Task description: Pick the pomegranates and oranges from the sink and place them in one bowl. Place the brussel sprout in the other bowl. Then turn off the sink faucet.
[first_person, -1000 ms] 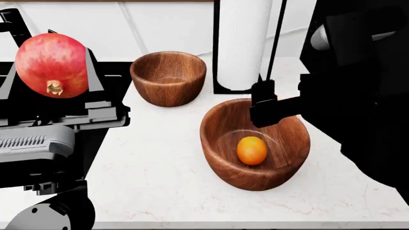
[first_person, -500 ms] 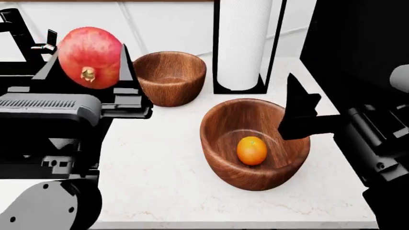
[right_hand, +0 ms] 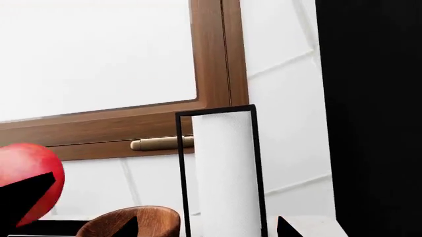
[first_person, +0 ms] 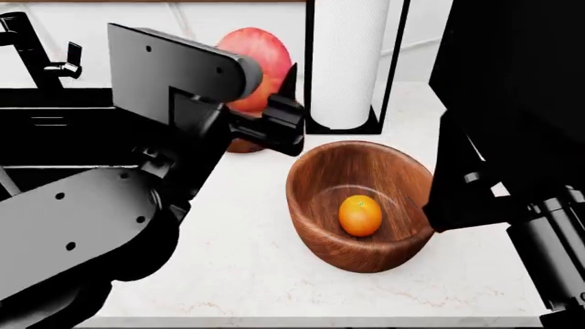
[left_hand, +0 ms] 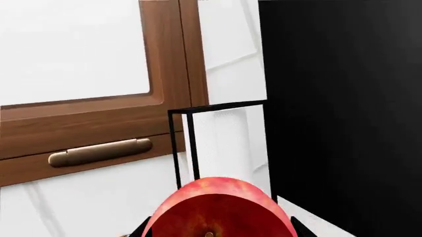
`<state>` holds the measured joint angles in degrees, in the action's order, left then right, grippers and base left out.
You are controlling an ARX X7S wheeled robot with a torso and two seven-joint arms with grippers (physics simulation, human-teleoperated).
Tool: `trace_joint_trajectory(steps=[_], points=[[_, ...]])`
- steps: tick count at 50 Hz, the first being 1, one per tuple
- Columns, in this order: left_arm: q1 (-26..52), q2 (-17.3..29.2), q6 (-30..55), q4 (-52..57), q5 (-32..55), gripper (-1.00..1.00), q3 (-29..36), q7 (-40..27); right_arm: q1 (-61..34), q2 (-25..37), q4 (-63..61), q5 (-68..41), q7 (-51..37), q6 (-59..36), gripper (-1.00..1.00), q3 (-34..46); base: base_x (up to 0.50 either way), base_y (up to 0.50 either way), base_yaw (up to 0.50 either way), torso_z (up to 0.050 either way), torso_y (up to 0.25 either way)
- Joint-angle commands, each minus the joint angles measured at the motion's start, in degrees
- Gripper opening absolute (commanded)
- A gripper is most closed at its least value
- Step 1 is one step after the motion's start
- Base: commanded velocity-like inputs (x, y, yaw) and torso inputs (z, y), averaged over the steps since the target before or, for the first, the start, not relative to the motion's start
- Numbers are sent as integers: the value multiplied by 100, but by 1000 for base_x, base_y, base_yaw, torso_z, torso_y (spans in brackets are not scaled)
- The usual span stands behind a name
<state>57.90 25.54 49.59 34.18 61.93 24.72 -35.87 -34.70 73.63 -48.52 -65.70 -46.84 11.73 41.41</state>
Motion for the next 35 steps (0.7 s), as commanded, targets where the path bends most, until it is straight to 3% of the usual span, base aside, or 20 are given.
trace_joint_trajectory(steps=[1,16,35], points=[[846,-315,916,-615,1314,-100,86,-238,328,109,-40,362,37,426,100,-45,0,0,0,0,0],[1130,-649,1329,-1181,1692,-100,515,-102,437,122,-72,533,215,656,100,-74,0,0,0,1,1],[1279,-1042,1160,-1551,1648,-100,686,141,636,231,-58,618,288,1020,100,-124,0,0,0,0,1]])
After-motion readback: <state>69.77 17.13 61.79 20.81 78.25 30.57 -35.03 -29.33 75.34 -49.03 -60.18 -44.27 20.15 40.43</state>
